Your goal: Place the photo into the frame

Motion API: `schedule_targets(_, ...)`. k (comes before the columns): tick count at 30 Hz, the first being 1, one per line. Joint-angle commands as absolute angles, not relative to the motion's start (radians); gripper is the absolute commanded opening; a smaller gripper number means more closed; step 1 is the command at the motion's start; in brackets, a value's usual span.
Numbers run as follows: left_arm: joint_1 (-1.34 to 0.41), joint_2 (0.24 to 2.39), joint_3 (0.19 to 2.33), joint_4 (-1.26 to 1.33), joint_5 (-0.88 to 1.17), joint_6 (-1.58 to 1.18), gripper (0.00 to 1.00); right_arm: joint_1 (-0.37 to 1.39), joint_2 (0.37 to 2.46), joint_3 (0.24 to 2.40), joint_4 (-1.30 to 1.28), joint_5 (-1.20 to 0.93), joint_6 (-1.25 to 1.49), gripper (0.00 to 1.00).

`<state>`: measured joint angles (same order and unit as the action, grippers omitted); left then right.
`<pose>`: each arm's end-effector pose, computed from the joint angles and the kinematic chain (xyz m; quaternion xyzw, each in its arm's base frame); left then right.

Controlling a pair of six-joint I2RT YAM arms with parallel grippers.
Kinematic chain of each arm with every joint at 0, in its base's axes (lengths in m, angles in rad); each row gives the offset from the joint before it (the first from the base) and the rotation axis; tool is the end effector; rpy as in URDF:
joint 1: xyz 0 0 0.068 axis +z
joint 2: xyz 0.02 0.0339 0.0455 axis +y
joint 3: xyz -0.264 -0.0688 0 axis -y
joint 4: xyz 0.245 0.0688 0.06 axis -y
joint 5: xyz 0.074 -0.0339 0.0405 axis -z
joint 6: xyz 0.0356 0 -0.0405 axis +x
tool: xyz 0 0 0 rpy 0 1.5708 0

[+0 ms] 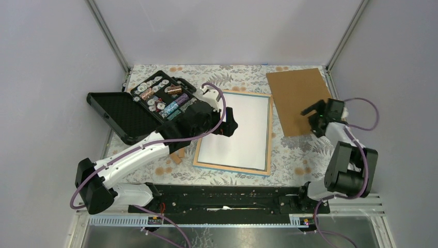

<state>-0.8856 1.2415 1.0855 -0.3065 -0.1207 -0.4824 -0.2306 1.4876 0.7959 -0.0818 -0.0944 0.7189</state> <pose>0.1829 -0.2171 0.3357 0.1389 0.8380 -0.2922 0.4395 0.2961 -0.0661 0.1901 0.4045 0.8271 0.1359 0.3657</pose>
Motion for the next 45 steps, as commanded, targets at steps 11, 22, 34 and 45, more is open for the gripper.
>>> schedule_targets(11,-0.89,1.238,1.094,-0.294,-0.227,-0.443,0.99,-0.63,1.266,0.555,0.304,0.165,0.788,1.0)
schedule_targets(22,-0.879,1.288,1.111,-0.313,-0.252,-0.442,0.98,-0.71,1.574,0.622,0.506,0.003,0.812,1.0)
schedule_targets(34,-0.876,1.308,1.11,-0.313,-0.25,-0.442,0.98,-0.713,1.795,0.767,0.518,-0.163,0.773,1.0)
schedule_targets(45,-0.875,1.306,1.111,-0.313,-0.246,-0.442,0.98,-0.713,1.857,0.751,0.754,-0.327,0.84,0.88)
